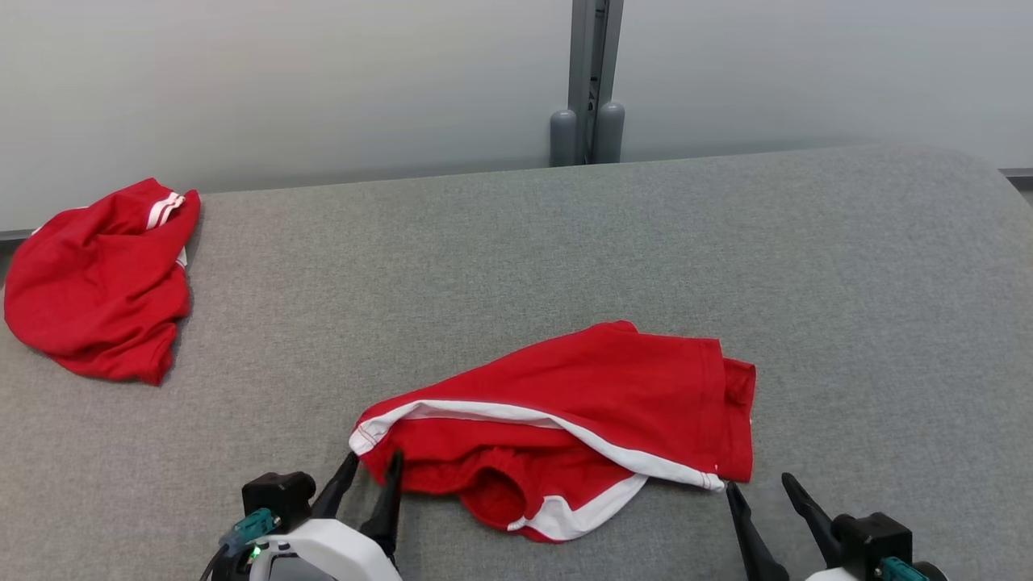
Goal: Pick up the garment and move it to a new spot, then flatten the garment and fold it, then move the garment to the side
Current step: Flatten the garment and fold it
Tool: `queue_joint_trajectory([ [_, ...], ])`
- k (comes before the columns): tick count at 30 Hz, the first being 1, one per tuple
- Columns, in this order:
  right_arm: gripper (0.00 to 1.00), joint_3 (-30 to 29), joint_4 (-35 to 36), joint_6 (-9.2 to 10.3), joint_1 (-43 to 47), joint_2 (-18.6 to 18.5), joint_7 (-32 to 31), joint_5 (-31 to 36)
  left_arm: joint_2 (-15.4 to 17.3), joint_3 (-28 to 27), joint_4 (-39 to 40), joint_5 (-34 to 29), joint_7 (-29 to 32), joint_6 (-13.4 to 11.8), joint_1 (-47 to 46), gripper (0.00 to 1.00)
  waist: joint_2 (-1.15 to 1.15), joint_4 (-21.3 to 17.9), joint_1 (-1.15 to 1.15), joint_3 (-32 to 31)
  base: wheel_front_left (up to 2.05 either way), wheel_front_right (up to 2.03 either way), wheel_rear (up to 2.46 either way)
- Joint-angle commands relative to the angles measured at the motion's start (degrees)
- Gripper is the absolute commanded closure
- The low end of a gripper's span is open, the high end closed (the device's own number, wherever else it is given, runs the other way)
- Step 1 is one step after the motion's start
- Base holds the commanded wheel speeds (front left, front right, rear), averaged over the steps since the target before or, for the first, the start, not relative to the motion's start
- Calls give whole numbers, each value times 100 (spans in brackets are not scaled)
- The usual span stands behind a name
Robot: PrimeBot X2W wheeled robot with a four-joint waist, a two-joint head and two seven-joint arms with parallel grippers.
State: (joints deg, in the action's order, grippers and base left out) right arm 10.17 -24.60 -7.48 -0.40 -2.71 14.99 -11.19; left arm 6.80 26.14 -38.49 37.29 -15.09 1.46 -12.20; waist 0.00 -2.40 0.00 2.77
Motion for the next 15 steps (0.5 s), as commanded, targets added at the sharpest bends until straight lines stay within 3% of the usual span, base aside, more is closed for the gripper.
queue_joint_trajectory([
  [1,0,29,-31,-3,-58,-36,31,-43,22,-42,-7,-60,-10,17,27,0,0,10,0,-1,0,0,0],
  [15,0,355,-894,-3,-552,-37,30,18,-107,-415,197,-442,-11,52,145,0,0,307,0,63,0,0,0],
])
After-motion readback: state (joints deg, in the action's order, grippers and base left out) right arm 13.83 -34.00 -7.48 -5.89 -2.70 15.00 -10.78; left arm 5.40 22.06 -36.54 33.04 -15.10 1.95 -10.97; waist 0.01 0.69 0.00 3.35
